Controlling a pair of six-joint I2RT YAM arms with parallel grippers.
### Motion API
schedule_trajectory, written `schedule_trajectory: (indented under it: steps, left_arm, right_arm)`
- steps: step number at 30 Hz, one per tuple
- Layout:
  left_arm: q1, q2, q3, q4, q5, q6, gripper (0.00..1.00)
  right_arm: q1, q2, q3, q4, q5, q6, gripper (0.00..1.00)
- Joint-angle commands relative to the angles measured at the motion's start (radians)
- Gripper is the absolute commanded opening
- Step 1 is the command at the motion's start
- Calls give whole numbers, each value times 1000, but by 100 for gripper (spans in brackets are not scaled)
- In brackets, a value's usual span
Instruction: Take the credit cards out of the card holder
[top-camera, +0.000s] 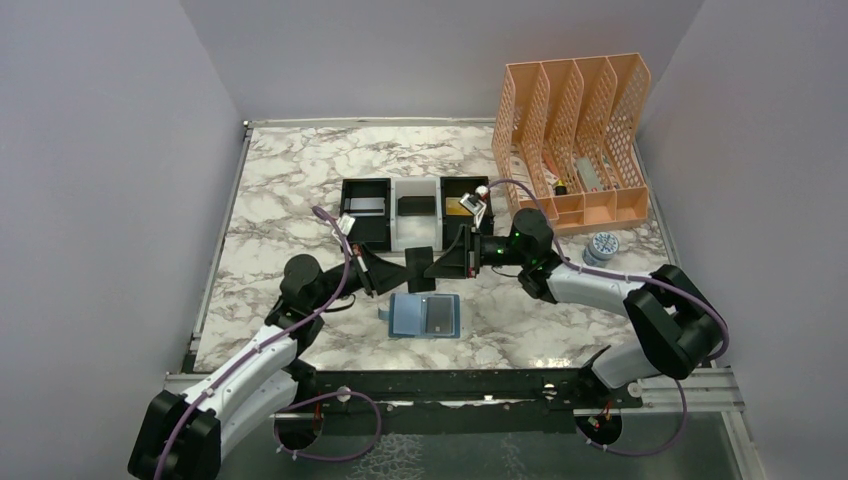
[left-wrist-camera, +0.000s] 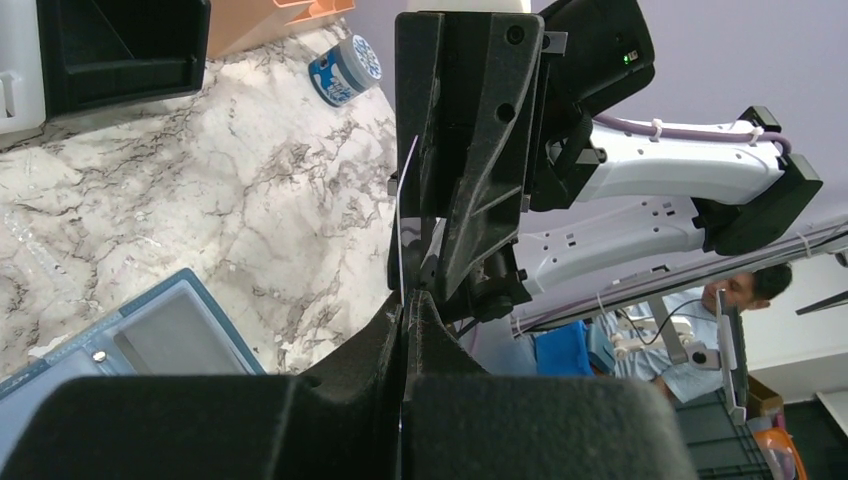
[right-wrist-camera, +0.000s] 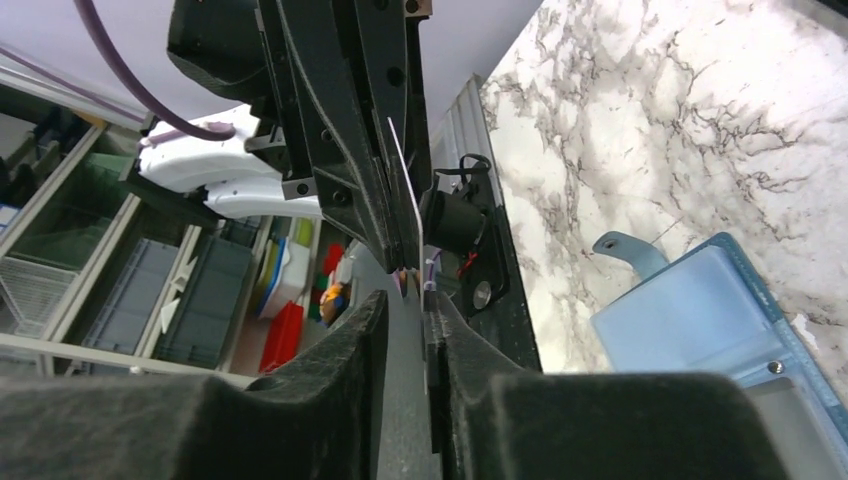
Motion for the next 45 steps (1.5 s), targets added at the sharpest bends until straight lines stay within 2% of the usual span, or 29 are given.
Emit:
schedule_trajectory:
  steps: [1, 5, 6, 8, 10, 12, 13, 14, 18, 22, 28, 33, 36, 41, 45]
  left_arm:
    - [5, -15, -24, 53, 24, -15, 0]
    - [5, -23, -42, 53, 19, -21, 0]
    - [6, -27, -46, 53, 18, -23, 3]
    - [6, -40, -55, 50, 15, -24, 27]
    - [5, -57, -59, 15, 8, -8, 50]
    - [5, -76, -35, -100, -19, 52, 79]
    - [5, -85, -10, -181, -42, 95, 91]
    - [6, -94, 22, -289, -81, 155, 98]
    - [6, -97, 217, -713, -314, 396, 99]
    - [7, -53, 363, -945, -541, 507, 99]
    - [7, 6, 506, -1104, -811, 564, 99]
    - [8, 58, 530, -1141, -972, 633, 99]
    - [19, 78, 535, -1167, -1007, 619, 99]
    - [25, 17, 521, -1188, -1110, 607, 99]
    - [26, -47, 502, -1188, -1103, 577, 99]
  right_arm:
    - [6, 1, 6, 74, -16, 19, 13]
    - [6, 8, 12, 68, -17, 15, 2]
    - [6, 3, 11, 60, -13, 8, 1]
    - [5, -20, 26, -25, 7, -51, 1]
    - [6, -62, 73, -204, 73, -191, 1]
    - [6, -98, 112, -357, 162, -279, 1]
    - [5, -115, 124, -417, 215, -314, 1]
    - [5, -128, 140, -494, 272, -346, 1]
    - [5, -172, 189, -664, 474, -462, 1]
    - [6, -159, 263, -775, 618, -575, 1]
    - [21, -87, 392, -833, 721, -708, 1]
    - [127, 39, 516, -866, 985, -919, 1]
    - [151, 146, 594, -883, 1076, -1036, 1]
    - [177, 340, 716, -867, 1205, -1221, 1]
    - [183, 514, 888, -926, 1361, -1358, 1]
